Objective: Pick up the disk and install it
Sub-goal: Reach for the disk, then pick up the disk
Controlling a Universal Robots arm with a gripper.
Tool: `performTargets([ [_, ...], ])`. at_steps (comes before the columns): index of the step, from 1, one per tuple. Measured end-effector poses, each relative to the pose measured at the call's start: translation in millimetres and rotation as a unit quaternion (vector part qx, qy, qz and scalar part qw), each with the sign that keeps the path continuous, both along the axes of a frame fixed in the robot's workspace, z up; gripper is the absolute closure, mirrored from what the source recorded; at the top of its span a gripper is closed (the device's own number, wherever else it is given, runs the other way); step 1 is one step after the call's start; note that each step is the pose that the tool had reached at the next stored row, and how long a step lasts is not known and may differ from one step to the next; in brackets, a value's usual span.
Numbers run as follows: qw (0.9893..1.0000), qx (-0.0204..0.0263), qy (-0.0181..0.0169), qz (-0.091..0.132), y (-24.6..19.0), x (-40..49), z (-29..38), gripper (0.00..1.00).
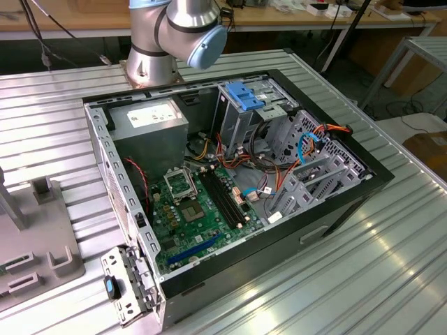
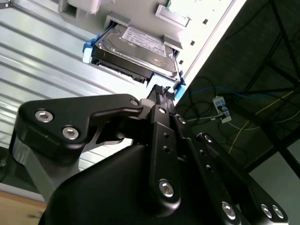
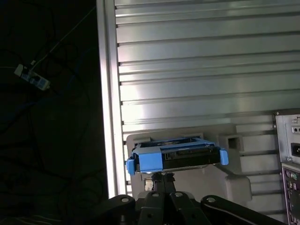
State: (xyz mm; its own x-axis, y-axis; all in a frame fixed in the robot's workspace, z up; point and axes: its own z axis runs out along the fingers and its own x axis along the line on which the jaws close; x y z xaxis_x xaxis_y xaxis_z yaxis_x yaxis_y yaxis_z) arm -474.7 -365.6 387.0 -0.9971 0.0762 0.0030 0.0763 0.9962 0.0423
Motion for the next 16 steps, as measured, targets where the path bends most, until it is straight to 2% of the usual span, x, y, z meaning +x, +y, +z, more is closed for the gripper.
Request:
performTargets([
  [6,1.0,-0.0001,0.0001,0.0,3.4,-2.2,-10.5,0.89],
  [16,1.0,-0.0001,0.0001,0.0,3.5,-2.3,-12.5,0.89],
])
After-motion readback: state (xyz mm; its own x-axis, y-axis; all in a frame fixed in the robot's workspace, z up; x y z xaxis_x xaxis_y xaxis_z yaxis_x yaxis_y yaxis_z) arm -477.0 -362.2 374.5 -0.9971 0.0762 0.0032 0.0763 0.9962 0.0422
